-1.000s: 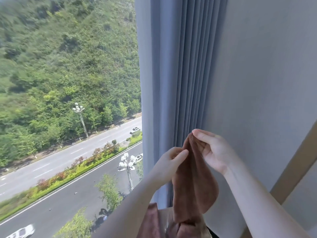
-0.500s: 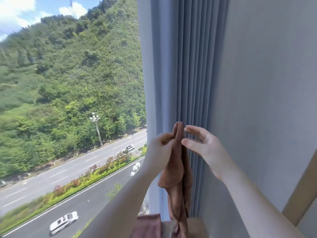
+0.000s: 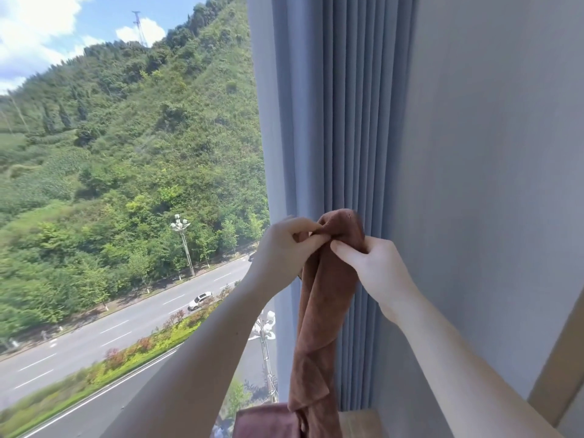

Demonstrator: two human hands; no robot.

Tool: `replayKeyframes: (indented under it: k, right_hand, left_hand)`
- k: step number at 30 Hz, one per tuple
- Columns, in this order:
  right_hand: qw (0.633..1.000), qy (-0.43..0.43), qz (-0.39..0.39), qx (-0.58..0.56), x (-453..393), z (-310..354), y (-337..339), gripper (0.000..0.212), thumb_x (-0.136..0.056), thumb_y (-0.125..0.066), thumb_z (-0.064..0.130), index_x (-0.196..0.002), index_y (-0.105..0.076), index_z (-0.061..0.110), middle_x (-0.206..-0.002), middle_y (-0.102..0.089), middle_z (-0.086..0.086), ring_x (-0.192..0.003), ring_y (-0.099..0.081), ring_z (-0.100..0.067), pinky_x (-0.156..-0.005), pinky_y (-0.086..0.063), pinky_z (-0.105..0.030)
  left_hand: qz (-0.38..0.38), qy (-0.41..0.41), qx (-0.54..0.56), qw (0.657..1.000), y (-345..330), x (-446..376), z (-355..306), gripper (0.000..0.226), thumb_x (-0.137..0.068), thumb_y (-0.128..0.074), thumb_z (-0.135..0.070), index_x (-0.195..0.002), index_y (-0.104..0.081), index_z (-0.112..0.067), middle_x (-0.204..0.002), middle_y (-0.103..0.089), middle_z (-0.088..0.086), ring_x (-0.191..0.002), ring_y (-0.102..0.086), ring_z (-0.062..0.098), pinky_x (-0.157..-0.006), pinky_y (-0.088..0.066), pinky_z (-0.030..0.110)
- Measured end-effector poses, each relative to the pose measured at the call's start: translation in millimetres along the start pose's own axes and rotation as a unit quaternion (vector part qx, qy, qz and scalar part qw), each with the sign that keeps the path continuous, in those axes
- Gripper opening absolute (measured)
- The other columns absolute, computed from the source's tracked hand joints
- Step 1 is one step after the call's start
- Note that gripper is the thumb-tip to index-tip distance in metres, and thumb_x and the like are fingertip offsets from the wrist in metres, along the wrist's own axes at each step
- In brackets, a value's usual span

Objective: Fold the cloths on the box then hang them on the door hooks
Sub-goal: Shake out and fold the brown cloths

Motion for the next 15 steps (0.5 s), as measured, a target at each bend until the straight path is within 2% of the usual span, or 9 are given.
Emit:
replayKeyframes:
  k: [3, 5, 8, 11, 14, 15]
  right_hand:
    - [0.995, -0.039, 0.065, -0.065, -1.7, 4.1, 0.0, 0.018, -0.1, -0.065, 0.024, -0.103, -0.079, 0.013, -0.101, -0.08, -0.006, -0.104, -0.074, -0.024, -0.097, -0.055, -0.039]
    - [0.987, -0.063, 0.086, -0.119, -4.2, 5.5, -0.5, 0.021, -0.102, -0.061, 0.021, -0.11, -0.076, 0.008, -0.109, -0.078, -0.012, -0.108, -0.073, -0.027, -0.103, -0.052, -0.043]
    - [0.968, -0.092, 0.097, -0.213, -6.1, 12.3, -1.2, 0.024, -0.105, -0.055, 0.018, -0.116, -0.071, 0.005, -0.115, -0.076, -0.015, -0.107, -0.074, -0.023, -0.096, -0.055, -0.037]
    - [0.952, -0.106, 0.097, -0.271, -8.7, 20.3, -0.6, 0.025, -0.105, -0.053, 0.016, -0.118, -0.07, 0.002, -0.114, -0.076, -0.015, -0.105, -0.074, -0.024, -0.095, -0.056, -0.037]
    - [0.94, -0.112, 0.09, -0.309, -13.0, 26.1, -0.1, 0.025, -0.104, -0.053, 0.015, -0.115, -0.071, 0.002, -0.11, -0.077, -0.014, -0.097, -0.076, -0.022, -0.083, -0.062, -0.033]
    - [0.937, -0.116, 0.088, -0.317, -13.8, 27.2, -0.4, 0.025, -0.104, -0.054, 0.015, -0.114, -0.071, 0.001, -0.109, -0.077, -0.015, -0.096, -0.076, -0.022, -0.079, -0.063, -0.032]
  left_hand:
    - [-0.005, 0.022, 0.02, 1.0, 9.3, 5.1, 18.7, 0.014, -0.087, -0.078, -0.019, -0.083, -0.075, -0.032, -0.07, -0.058, -0.006, -0.062, -0.05, 0.002, -0.061, -0.039, 0.011]
    - [0.0, 0.074, 0.031, 0.997, 9.4, 13.0, 44.9, 0.007, -0.087, -0.079, -0.025, -0.093, -0.076, -0.026, -0.074, -0.062, -0.004, -0.064, -0.054, 0.005, -0.063, -0.042, 0.016]
    - [0.069, 0.185, 0.002, 0.98, -2.2, 35.8, 97.9, 0.02, -0.088, -0.077, -0.038, -0.104, -0.072, -0.027, -0.087, -0.068, -0.006, -0.069, -0.059, 0.004, -0.064, -0.046, 0.017]
    - [0.223, 0.277, -0.063, 0.932, -26.8, 73.3, 138.9, 0.027, -0.094, -0.067, -0.044, -0.114, -0.069, -0.026, -0.102, -0.071, -0.003, -0.086, -0.066, 0.009, -0.076, -0.052, 0.027]
    - [0.293, 0.298, -0.094, 0.904, -51.1, 110.9, 156.2, 0.02, -0.099, -0.058, -0.033, -0.109, -0.07, -0.022, -0.093, -0.068, -0.008, -0.074, -0.058, -0.002, -0.069, -0.045, 0.021]
    - [0.309, 0.304, -0.085, 0.897, -58.3, 121.6, 157.2, 0.022, -0.099, -0.058, -0.029, -0.116, -0.07, -0.02, -0.099, -0.069, -0.008, -0.073, -0.057, -0.007, -0.066, -0.043, 0.015]
Point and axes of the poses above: each hand's wrist, its own x-axis away from the middle knuckle, its own y-axis out of the back of the hand, z = x × y, the point moved 5 cm from there along -x, towards the middle knuckle
